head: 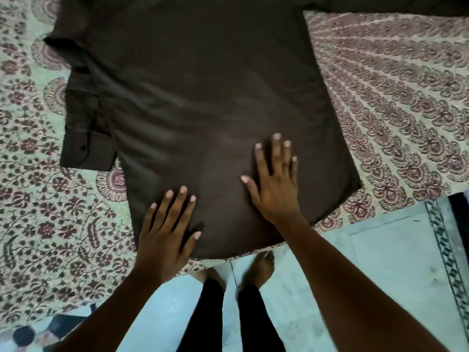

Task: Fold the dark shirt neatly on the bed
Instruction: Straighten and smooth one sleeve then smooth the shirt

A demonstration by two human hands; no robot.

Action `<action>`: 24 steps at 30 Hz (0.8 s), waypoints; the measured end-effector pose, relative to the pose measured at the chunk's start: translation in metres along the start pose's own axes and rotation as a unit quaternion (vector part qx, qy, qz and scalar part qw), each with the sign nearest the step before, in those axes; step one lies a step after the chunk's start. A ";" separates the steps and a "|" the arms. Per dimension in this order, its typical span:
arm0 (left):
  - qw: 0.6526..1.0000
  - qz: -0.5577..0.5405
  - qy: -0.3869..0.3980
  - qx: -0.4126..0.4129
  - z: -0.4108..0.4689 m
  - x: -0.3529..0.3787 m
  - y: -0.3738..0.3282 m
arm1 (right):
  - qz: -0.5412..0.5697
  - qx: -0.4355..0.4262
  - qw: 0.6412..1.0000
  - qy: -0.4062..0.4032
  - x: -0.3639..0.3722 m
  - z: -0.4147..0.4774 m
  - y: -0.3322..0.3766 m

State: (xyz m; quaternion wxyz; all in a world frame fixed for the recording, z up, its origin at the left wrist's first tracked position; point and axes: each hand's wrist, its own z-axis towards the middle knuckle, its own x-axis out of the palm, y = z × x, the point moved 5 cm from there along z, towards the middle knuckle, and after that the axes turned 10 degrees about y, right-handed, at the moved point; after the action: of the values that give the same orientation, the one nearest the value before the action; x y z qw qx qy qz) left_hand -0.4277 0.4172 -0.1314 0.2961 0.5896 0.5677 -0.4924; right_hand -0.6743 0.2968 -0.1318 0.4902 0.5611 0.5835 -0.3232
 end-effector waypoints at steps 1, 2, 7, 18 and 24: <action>1.000 0.001 -0.011 -0.015 0.001 -0.007 0.012 | -0.028 -0.060 0.997 0.026 0.011 -0.006 0.018; 0.999 0.005 -0.019 -0.038 0.004 -0.015 0.026 | -0.057 -0.116 0.991 0.041 0.022 -0.017 0.033; 0.995 0.036 0.016 -0.096 0.007 -0.028 0.096 | -0.130 -0.394 0.907 0.072 0.047 -0.071 0.074; 0.999 -0.016 0.020 -0.024 -0.037 -0.014 0.111 | -0.158 -0.423 0.887 0.091 0.035 -0.016 0.127; 0.998 -0.037 -0.036 -0.036 0.008 -0.051 0.118 | -0.113 -0.336 0.934 0.040 0.016 0.001 0.144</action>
State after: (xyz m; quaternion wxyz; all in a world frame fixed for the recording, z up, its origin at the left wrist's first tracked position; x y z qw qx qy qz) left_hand -0.3097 0.3696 -0.1124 0.3192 0.5389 0.5953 -0.5033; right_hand -0.5324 0.3241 -0.1222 0.5866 0.3068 0.7365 -0.1389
